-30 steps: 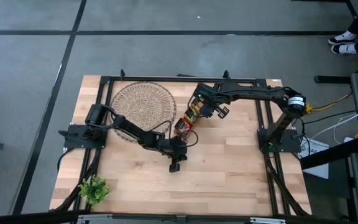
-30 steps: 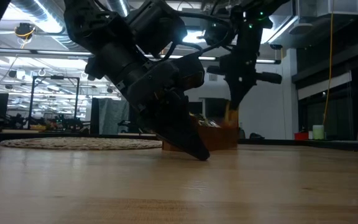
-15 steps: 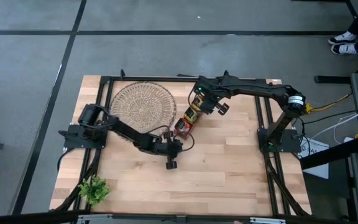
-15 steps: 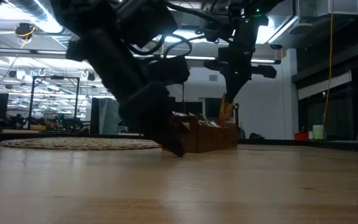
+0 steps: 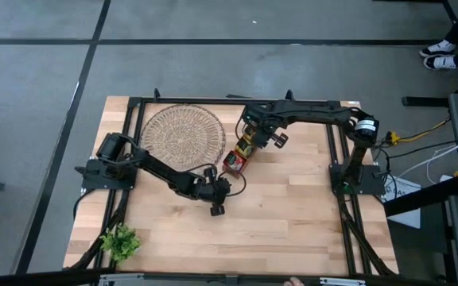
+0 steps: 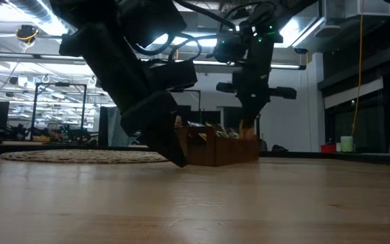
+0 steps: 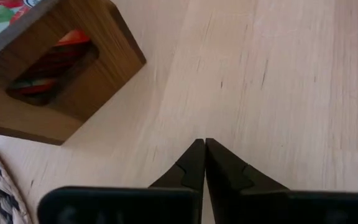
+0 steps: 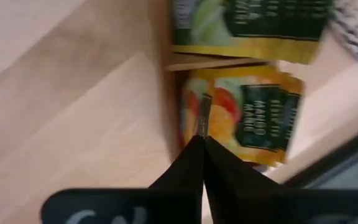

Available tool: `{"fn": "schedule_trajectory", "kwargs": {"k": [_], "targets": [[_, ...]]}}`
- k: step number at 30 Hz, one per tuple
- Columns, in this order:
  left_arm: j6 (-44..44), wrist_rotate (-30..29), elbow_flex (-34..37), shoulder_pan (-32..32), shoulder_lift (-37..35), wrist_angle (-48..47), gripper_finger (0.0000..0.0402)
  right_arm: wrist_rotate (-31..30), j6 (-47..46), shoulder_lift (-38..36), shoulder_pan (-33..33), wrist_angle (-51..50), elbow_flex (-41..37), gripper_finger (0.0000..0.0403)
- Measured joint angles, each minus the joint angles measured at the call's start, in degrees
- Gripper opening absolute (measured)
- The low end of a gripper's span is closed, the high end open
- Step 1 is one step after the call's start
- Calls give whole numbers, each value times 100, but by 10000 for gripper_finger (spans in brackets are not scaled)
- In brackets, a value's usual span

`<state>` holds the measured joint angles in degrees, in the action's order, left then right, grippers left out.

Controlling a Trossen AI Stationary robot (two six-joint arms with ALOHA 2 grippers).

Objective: Pick & Place Tea
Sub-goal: Put the orange tea bag into the right section of the wooden organizer, then return to Home Position

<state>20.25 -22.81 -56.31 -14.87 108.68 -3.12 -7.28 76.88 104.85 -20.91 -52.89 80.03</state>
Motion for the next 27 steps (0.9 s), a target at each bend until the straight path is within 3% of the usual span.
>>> {"fn": "schedule_trajectory", "kwargs": {"k": [12, 21, 24, 27], "targets": [[22, 26, -11, 0, -13, -120, 6, -39, -66, 1, 0, 1061, 0, 97], [87, -52, -20, -20, -271, -509, 6, -173, -1218, -1, -9, 1143, 0, 187], [225, -413, -21, -91, -438, -736, 4, -145, -1789, -107, -9, 1103, 0, 196], [327, -808, -22, -187, -524, -843, 5, 404, -2588, -397, -72, 813, 0, 195]]}}
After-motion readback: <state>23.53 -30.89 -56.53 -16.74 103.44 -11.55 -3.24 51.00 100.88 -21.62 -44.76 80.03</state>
